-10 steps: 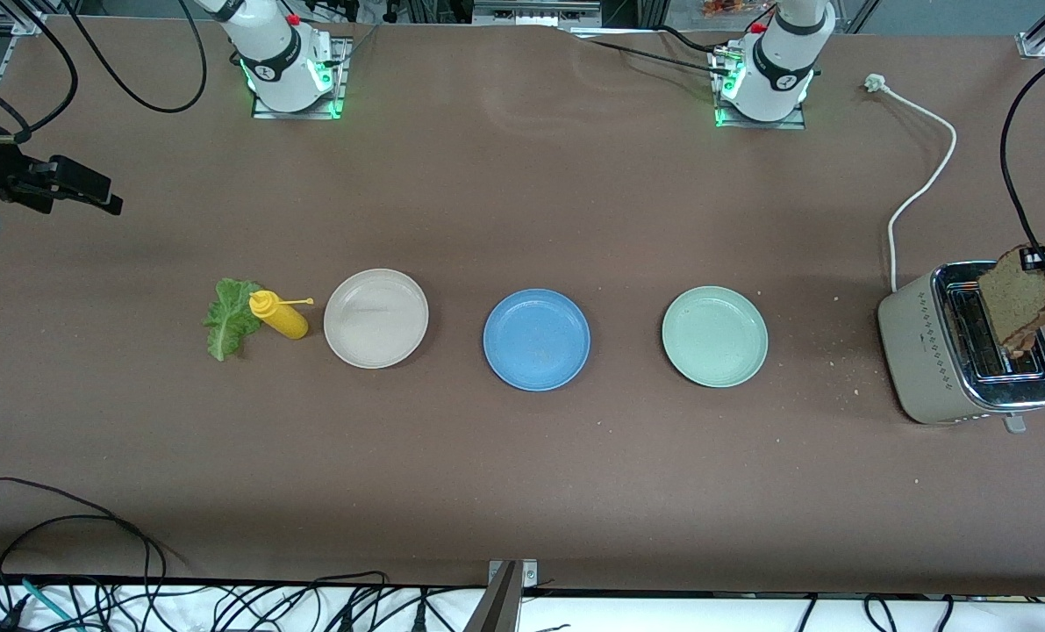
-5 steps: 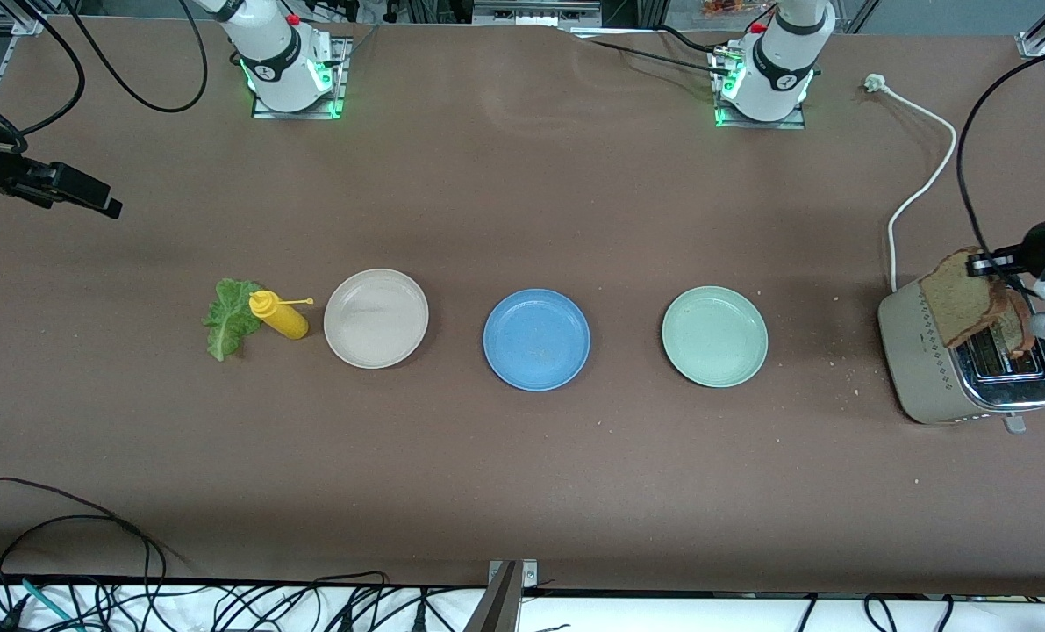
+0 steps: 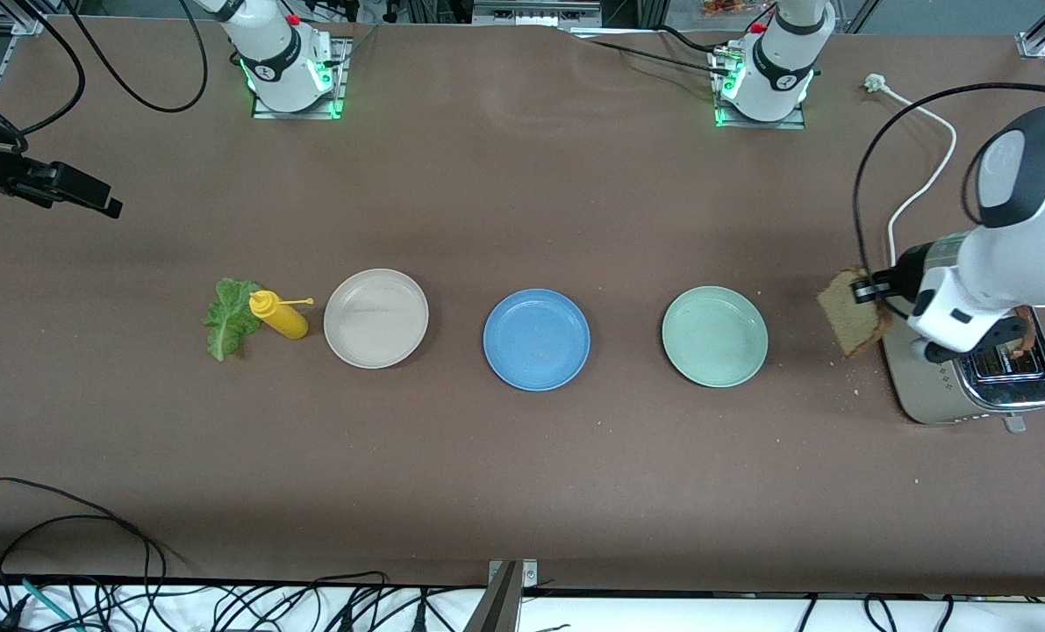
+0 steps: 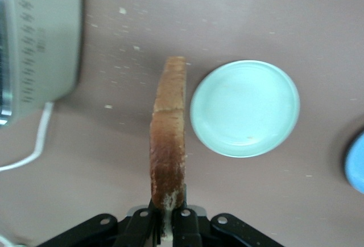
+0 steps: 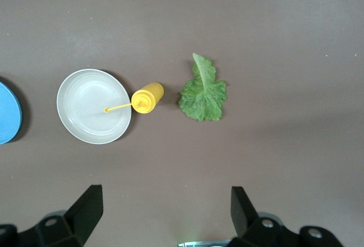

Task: Make sandwich in blue plate with both arms
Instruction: 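Carry the bread slice with the left gripper over the blue plate, then lower the bread onto the blue plate and open the left gripper, then raise the left gripper back toward the toaster while the right gripper reaches the lettuce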

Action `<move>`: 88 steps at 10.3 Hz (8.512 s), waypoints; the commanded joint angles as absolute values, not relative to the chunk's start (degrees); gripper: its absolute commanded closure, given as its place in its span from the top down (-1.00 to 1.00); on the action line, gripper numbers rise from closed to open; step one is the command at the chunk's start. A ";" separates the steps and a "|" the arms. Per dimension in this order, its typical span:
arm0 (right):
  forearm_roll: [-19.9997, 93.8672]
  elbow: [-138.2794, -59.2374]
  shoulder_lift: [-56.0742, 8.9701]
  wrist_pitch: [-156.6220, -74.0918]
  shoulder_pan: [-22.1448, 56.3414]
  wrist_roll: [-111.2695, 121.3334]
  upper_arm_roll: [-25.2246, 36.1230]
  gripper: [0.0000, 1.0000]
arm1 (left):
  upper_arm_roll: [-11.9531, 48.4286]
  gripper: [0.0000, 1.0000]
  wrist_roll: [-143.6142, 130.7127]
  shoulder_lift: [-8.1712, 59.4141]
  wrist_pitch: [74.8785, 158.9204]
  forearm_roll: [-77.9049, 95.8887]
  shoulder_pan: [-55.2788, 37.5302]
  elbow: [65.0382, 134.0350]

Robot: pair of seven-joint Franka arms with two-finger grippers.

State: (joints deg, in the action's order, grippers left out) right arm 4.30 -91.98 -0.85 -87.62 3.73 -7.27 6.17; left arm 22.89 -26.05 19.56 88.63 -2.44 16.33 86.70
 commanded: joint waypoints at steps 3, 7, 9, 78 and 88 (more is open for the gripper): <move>3.60 -91.67 -0.35 -86.66 3.34 -8.26 5.71 1.00 | 23.38 -1.00 -39.43 23.46 98.15 7.63 11.53 86.40; 3.60 -91.67 -0.35 -86.48 3.34 -8.26 5.71 1.00 | 23.38 -1.00 -49.90 26.19 109.30 13.77 6.78 87.45; 3.60 -91.58 -0.35 -86.48 3.34 -8.17 5.71 1.00 | 23.38 -1.00 -51.84 26.37 113.80 16.86 5.54 88.93; -1.85 -90.79 -6.59 -88.95 4.13 0.53 5.54 1.00 | 19.52 1.00 -51.77 28.05 121.48 17.24 -10.90 96.33; -1.06 -99.19 -8.26 -102.27 1.32 16.77 8.51 1.00 | 19.25 1.00 -40.46 16.09 96.10 -3.69 1.91 90.72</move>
